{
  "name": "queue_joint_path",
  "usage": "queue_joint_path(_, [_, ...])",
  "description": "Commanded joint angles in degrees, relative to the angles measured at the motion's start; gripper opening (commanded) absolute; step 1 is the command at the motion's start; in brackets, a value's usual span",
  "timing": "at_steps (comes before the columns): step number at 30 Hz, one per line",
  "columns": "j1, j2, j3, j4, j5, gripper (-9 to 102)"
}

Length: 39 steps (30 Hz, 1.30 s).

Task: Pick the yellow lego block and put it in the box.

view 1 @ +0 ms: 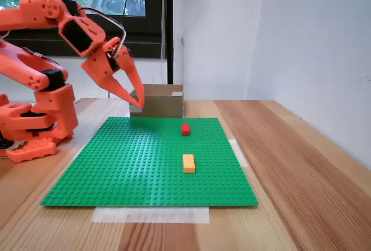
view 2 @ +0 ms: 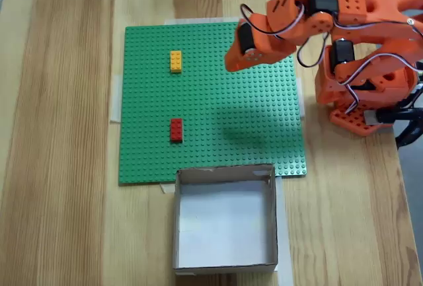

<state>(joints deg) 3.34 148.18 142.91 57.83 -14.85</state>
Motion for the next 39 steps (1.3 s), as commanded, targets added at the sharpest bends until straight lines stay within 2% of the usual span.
queue_joint_path(1, [1.58, -6.42, -7.56, 0.97, 0.09, -1])
queue_joint_path(9, [7.12, -16.52, -13.54, -2.9, 4.66, -1])
queue_joint_path(15, [10.9, -24.08, -17.75, 0.26, -2.9, -1])
queue_joint_path(19, [13.18, -33.57, -22.24, 2.55, -0.26, 6])
queue_joint_path(26, [15.12, -48.16, -33.84, 2.37, 3.43, 7])
queue_joint_path(32, [15.73, -53.0, -39.37, 5.1, 1.23, 9])
queue_joint_path(39, [16.44, -56.51, -42.45, 3.25, 2.29, 10])
